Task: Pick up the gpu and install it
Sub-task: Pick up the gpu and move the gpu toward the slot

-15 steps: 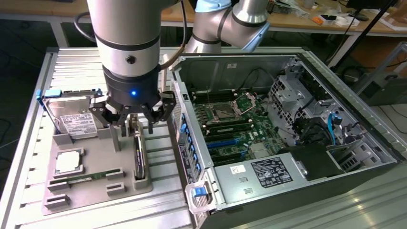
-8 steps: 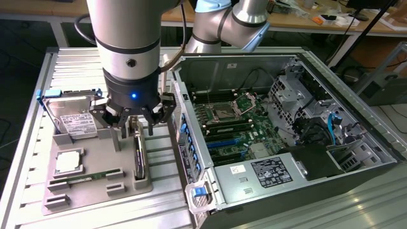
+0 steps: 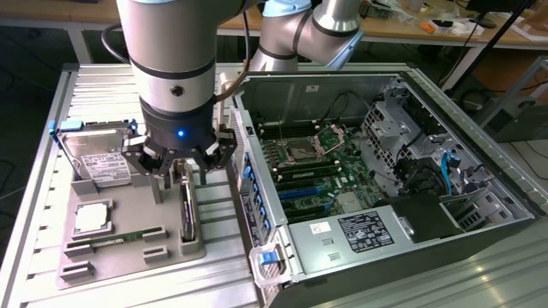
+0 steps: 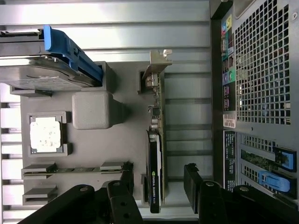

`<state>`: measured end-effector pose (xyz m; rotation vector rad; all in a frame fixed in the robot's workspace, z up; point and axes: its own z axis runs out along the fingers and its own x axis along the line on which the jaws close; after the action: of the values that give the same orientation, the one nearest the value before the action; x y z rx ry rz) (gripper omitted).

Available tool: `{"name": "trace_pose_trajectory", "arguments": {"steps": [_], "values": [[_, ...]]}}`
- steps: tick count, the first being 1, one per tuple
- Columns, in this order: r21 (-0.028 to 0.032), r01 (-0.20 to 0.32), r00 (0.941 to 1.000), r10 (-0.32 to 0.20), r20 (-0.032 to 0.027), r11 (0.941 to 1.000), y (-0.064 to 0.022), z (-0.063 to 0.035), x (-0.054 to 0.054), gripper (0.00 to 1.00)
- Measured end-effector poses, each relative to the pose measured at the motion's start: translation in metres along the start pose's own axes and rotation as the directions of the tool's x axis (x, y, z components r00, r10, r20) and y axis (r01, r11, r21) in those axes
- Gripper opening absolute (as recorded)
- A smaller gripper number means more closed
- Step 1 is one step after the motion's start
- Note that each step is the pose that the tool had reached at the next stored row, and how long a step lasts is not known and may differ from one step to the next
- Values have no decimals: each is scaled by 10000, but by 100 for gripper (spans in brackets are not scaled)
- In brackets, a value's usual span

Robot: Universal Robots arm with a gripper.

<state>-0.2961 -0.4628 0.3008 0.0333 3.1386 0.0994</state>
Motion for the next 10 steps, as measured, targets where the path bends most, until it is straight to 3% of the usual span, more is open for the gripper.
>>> {"name": "trace_pose_trajectory", "arguments": {"steps": [10], "values": [[0, 1, 10000, -1, 12, 10000, -5, 65, 0, 56]]}}
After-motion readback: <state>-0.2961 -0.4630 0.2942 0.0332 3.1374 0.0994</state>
